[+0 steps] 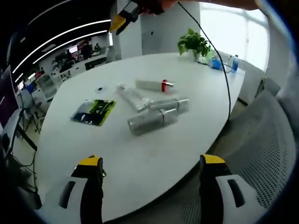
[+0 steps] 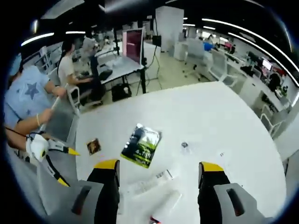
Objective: Arrange the skincare products in the storage area until every visible bottle or jar stands upright without overlapping.
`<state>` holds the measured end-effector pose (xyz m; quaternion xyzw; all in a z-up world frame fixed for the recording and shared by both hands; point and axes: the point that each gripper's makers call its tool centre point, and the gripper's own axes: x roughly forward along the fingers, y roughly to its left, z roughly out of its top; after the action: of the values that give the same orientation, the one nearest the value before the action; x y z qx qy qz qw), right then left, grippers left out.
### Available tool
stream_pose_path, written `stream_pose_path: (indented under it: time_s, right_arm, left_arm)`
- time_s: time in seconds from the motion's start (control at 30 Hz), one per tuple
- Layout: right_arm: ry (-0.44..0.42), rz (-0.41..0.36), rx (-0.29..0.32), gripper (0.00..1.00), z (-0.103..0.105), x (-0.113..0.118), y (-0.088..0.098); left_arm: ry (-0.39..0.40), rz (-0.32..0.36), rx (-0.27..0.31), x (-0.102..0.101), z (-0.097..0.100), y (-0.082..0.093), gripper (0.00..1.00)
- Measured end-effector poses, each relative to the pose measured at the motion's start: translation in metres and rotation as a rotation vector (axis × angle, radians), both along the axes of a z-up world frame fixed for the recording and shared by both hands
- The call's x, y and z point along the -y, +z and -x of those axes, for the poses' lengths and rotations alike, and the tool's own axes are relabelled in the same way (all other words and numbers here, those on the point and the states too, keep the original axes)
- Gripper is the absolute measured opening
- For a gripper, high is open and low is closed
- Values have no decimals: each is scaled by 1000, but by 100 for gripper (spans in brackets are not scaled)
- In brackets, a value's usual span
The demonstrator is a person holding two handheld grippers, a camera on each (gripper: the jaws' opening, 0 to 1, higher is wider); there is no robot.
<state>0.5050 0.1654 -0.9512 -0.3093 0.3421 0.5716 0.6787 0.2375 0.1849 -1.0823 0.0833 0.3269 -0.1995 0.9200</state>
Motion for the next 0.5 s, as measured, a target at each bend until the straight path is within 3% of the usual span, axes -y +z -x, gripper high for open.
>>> stream_pose_path:
  time_s: [0.07, 0.17, 0.2, 0.23, 0.27, 0.33, 0.5]
  right_arm:
    - [78, 41, 1, 66, 1, 2, -15]
    - [191, 106, 58, 64, -1, 6, -31]
    - [237, 159, 87, 63, -2, 11, -41]
    - [254, 175, 90, 61, -2, 13, -44]
    - [339, 245, 92, 59, 2, 21, -59]
    - [413, 304, 98, 60, 2, 29, -78]
    - [588, 371, 158, 58, 4, 33, -110]
  left_arm:
    - [1, 5, 8, 1, -2, 2, 80]
    - [-3, 0, -1, 2, -1, 0, 80]
    - [-7, -8, -8, 2, 0, -2, 79]
    - [-5, -9, -13, 1, 0, -3, 79]
    - [-1, -6, -14, 1, -1, -3, 79]
    - [2, -3, -14, 1, -1, -2, 79]
    - [8, -8, -18, -1, -2, -3, 78]
